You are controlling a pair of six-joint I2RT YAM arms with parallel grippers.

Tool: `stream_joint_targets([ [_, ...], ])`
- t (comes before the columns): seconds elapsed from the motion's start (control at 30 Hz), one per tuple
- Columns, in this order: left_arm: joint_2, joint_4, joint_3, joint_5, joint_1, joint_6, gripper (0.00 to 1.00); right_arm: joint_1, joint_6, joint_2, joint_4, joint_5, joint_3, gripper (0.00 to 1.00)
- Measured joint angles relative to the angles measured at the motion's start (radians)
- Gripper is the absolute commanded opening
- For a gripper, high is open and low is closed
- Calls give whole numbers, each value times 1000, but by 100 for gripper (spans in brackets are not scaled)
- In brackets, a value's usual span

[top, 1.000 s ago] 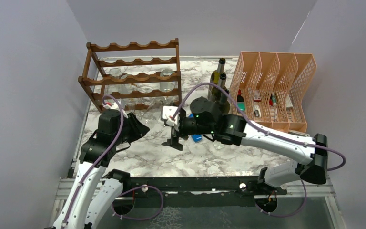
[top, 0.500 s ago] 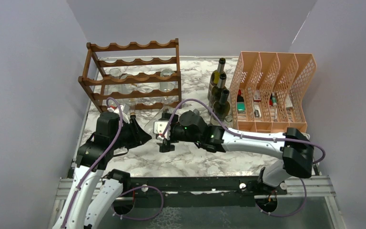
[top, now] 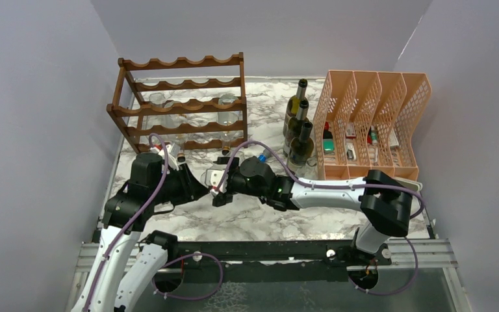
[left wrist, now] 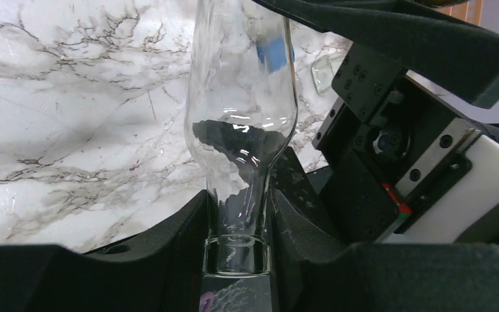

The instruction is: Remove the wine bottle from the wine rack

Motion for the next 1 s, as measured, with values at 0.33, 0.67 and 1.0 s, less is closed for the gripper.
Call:
stream_joint_targets([
  [0.33,26,-5,21,4,3,14,62,6,-91,22,4,8,-3,43],
  [0.67,23,24,113,-43,0,34,99,0,13,-19,-5,12,-34,31],
  [1.0,-90,48,244,-275,0,30,99,-11,257,-52,8,158,-51,28],
])
